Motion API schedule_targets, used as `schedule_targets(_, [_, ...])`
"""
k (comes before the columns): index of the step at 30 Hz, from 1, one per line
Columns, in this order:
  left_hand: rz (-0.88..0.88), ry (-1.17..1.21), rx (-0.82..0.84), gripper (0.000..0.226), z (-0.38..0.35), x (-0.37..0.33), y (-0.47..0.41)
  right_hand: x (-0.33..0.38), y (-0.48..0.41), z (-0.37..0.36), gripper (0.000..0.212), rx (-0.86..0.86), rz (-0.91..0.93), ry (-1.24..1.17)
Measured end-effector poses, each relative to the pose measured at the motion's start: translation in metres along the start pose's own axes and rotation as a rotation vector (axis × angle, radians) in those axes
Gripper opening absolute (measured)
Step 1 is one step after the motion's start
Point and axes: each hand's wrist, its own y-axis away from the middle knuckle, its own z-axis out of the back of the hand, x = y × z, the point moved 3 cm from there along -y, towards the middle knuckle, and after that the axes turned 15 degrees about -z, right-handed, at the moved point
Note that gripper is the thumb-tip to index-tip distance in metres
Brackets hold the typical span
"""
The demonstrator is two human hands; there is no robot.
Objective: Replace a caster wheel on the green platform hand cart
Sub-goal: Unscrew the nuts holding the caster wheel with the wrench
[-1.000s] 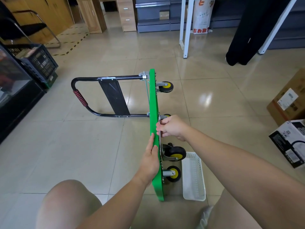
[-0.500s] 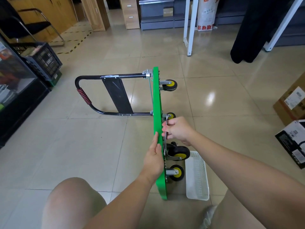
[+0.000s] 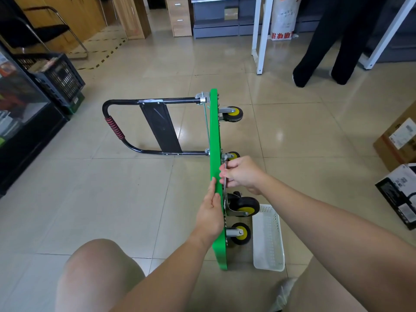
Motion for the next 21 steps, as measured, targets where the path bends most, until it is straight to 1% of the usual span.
schedule_targets(5, [-0.001,0.000,0.001,0.049,0.000,-0.001,0.002,-0.011,-0.002,0.004,0.009,-0.014,0.004,-0.058])
schedule_targets(11, [-0.009,-0.010,0.004,0.049,-0.001,-0.003,0.002,-0.014,-0.002,0.005,0.014,0.003,0.022,0.021])
schedule_targets(14, [0.000,-0.011,0.000,0.050,-0.001,-0.002,0.003,-0.007,0.000,0.002,0.013,-0.025,0.020,0.101])
schedule_targets(18, [0.009,-0.003,-0.007,0.049,-0.002,-0.006,0.004,-0.004,-0.001,0.005,0.007,-0.045,-0.017,0.069])
schedule_targets(21, [0.017,-0.013,-0.017,0.049,0.000,-0.008,0.003,-0.003,-0.002,0.005,0.007,-0.045,-0.022,0.035])
